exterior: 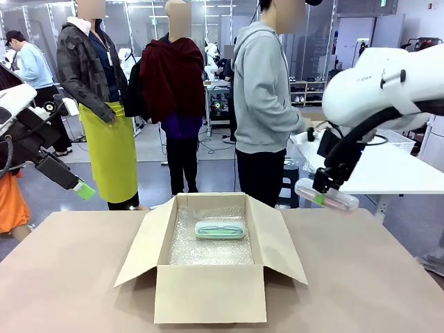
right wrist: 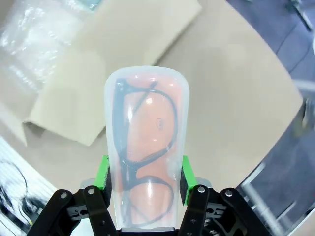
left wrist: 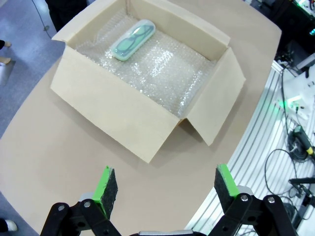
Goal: Pack the glasses set securely to prepare it for shipping.
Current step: Put the Glasses case from the right side of the table into the Package Box.
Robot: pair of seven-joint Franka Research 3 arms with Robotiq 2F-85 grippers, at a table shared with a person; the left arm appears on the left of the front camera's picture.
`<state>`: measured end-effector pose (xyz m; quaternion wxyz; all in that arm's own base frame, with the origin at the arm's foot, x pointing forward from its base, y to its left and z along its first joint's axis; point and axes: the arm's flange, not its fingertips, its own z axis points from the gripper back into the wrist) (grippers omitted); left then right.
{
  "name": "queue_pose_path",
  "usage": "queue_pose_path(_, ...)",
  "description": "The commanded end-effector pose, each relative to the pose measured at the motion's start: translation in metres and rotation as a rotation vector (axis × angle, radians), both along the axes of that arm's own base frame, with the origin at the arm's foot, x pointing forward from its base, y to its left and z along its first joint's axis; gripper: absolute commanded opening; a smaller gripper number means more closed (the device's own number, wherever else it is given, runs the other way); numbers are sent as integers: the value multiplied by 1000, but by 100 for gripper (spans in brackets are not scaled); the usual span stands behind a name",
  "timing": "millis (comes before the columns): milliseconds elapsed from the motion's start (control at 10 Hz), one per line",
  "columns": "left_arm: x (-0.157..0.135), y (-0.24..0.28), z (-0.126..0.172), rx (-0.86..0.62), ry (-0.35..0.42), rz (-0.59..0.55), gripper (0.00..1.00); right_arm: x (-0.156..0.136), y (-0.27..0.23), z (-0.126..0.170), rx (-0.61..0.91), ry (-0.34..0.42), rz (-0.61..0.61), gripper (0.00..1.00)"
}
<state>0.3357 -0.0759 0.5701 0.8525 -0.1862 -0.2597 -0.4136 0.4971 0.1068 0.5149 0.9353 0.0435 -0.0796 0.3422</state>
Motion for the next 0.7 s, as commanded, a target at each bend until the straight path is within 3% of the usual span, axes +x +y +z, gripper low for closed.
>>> queue_pose_path(0,0,2,1,-19,-4,-26,100,8,23,8,-29,-3,158,34)
queue_pose_path(200,0,2,1,-19,-4,-26,100,8,74,16,-65,-1,331,34)
queue_pose_path(600,0,2,1,-19,-4,-26,100,18,182,4,-120,-7,519,34)
